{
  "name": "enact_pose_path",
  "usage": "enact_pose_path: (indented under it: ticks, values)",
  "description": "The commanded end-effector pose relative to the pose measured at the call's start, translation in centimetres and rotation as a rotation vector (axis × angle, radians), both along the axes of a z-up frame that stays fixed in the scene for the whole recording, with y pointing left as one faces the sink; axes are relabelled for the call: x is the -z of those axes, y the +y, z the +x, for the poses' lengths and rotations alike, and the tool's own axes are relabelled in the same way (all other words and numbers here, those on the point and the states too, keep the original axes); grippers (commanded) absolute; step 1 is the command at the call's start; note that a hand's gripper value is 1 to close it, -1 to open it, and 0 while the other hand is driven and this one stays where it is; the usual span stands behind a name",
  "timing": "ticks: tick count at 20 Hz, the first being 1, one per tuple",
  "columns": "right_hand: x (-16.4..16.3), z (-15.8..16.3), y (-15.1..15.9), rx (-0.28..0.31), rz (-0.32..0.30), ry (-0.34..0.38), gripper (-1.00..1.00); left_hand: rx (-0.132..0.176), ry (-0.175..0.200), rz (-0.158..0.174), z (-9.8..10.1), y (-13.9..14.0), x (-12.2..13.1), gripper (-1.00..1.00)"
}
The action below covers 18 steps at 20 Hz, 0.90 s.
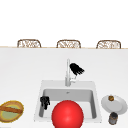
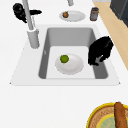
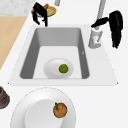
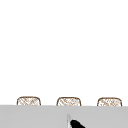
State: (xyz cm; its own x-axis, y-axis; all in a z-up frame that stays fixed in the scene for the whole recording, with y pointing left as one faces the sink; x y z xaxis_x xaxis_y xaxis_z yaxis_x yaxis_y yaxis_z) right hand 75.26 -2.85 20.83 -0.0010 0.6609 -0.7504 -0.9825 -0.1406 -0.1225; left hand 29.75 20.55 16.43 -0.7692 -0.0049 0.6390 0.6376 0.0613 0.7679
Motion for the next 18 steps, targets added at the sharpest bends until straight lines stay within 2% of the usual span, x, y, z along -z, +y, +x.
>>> enact_pose_path:
  ticks: [1, 12, 14, 18]
  values:
    - [-1.5, 0.0, -1.0, 0.0, 0.099, -0.009, -1.0, 0.0, 0.0, 0.0, 0.0, 0.0, 0.0, 0.0]
    - [-4.6, -1.4, -5.2, -0.019, 0.336, -0.001, -1.0, 0.0, 0.0, 0.0, 0.0, 0.0, 0.0, 0.0]
    - [-4.1, -2.0, -5.8, -0.023, 0.386, -0.019, -1.0, 0.0, 0.0, 0.0, 0.0, 0.0, 0.0, 0.0]
    - [-4.1, -4.2, -6.7, -0.044, 0.43, -0.028, -1.0, 0.0, 0.0, 0.0, 0.0, 0.0, 0.0, 0.0]
